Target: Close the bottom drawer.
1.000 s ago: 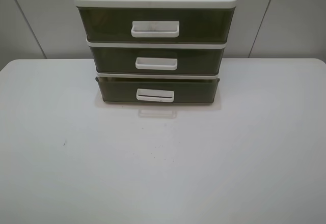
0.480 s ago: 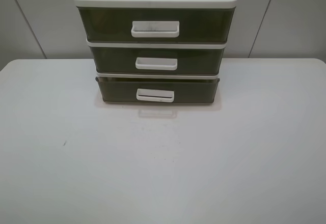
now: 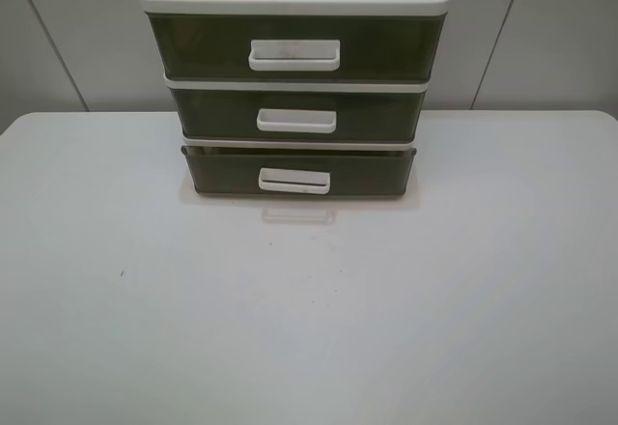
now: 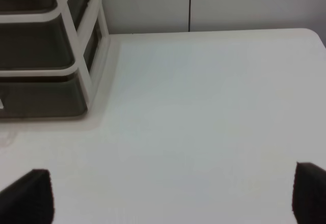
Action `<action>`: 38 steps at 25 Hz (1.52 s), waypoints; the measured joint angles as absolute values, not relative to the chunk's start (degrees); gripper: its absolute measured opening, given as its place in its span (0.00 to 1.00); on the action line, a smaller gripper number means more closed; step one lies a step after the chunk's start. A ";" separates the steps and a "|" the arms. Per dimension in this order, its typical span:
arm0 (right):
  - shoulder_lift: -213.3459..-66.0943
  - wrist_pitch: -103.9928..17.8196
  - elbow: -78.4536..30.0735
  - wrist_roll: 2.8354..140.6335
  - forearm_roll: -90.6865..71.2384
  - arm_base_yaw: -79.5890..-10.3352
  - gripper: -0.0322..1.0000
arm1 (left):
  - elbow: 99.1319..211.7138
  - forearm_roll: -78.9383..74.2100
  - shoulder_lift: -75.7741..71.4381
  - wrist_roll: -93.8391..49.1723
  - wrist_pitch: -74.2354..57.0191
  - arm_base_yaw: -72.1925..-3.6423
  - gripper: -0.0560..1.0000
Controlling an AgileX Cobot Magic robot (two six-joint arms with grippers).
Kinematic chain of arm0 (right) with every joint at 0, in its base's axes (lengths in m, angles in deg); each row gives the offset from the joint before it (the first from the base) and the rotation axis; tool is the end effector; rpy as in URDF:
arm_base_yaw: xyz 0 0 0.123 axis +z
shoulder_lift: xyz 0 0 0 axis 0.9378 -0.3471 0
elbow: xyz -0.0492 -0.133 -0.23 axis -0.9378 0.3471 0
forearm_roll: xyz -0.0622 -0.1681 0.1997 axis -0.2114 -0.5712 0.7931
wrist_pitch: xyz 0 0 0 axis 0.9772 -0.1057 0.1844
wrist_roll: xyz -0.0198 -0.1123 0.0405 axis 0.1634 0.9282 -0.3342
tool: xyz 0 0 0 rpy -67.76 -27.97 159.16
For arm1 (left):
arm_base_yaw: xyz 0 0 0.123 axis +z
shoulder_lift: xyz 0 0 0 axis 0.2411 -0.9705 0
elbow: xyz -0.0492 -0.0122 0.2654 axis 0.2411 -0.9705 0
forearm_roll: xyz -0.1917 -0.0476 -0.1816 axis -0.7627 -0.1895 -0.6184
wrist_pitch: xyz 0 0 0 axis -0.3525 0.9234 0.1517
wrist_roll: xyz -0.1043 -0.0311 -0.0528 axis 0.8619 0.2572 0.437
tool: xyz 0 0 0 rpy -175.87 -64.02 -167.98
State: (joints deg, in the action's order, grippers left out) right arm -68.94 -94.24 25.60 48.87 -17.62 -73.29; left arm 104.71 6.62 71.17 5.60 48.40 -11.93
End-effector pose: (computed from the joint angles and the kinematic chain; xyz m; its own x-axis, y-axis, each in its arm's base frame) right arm 0.0550 -0.0035 0.2799 -0.4584 0.0289 -0.8883 0.0629 0.9980 0.0000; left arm 0.0505 -0.0065 0.2733 -0.4468 0.0526 -0.8931 0.0569 0.9979 0.0303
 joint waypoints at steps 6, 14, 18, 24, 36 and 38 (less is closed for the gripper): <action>-66.52 -94.64 26.18 48.87 -17.62 -73.29 0.83 | 104.71 6.62 71.17 5.60 48.40 -11.93 0.73; -66.52 -94.64 26.18 48.87 -17.62 -73.29 0.83 | 104.71 6.62 71.17 5.60 48.40 -11.93 0.73; -66.52 -94.64 26.18 48.87 -17.62 -73.29 0.83 | 104.71 6.62 71.17 5.60 48.40 -11.93 0.73; -66.52 -94.64 26.18 48.87 -17.62 -73.29 0.83 | 104.71 6.62 71.17 5.60 48.40 -11.93 0.73; -66.52 -94.64 26.18 48.87 -17.62 -72.75 0.83 | 104.71 6.62 71.17 5.60 48.40 -11.93 0.73; -66.52 -94.64 26.18 48.87 -17.62 -71.92 0.83 | 104.71 6.62 71.17 5.60 48.40 -11.93 0.73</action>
